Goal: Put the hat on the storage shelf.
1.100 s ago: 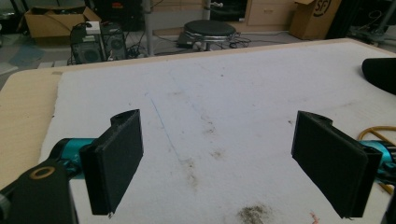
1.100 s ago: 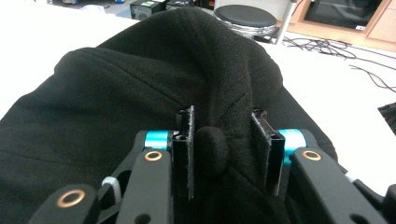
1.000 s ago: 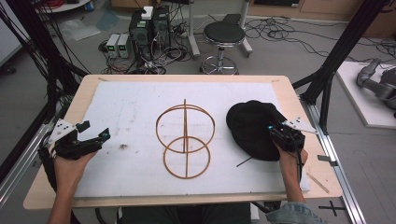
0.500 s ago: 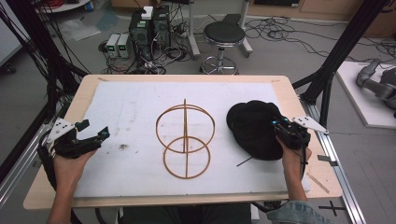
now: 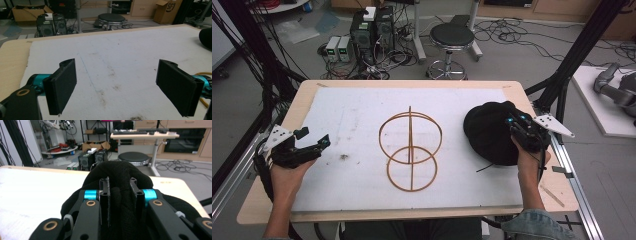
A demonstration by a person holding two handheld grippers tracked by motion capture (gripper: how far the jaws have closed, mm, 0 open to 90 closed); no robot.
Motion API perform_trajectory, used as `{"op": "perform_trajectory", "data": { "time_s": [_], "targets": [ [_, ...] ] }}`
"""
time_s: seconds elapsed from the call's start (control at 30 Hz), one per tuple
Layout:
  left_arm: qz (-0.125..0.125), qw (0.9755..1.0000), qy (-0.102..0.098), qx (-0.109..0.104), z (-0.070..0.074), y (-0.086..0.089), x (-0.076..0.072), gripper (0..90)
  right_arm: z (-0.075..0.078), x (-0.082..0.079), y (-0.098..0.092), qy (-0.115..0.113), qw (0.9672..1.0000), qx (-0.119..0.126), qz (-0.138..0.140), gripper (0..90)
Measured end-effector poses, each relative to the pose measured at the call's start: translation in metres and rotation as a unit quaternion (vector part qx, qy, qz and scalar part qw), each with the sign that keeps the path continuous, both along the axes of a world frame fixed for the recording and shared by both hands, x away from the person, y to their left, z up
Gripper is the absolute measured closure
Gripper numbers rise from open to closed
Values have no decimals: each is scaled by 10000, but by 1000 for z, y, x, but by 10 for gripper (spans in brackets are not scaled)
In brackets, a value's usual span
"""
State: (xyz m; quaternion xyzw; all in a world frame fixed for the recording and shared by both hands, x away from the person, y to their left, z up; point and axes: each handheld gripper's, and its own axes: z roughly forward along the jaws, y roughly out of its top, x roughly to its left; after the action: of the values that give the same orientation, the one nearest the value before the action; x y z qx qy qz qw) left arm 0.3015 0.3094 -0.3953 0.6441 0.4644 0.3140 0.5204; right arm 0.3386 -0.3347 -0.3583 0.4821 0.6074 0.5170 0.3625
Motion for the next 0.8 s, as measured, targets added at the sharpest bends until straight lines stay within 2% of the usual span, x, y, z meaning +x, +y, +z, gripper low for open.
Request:
{"op": "perform_trajectory", "data": {
  "time_s": [0.27,0.47,0.57,0.6,0.77,0.8],
  "targets": [
    [35,10000,-10,-15,1,3,-2,171,19,0,3,-237,9996,123,89,763],
    [32,10000,-15,-20,1,4,-2,171,43,-1,10,-498,9983,181,239,763],
    [38,10000,-17,-21,2,4,-2,171,50,-1,11,-532,9979,228,292,763],
    [35,10000,-22,-22,2,5,-2,171,57,0,13,-608,9971,279,358,764],
    [42,10000,-35,-46,2,6,-2,171,70,0,13,-768,9941,494,588,764],
    [51,10000,-39,-54,2,6,-2,171,77,0,13,-863,9912,686,727,764]
  ]
}}
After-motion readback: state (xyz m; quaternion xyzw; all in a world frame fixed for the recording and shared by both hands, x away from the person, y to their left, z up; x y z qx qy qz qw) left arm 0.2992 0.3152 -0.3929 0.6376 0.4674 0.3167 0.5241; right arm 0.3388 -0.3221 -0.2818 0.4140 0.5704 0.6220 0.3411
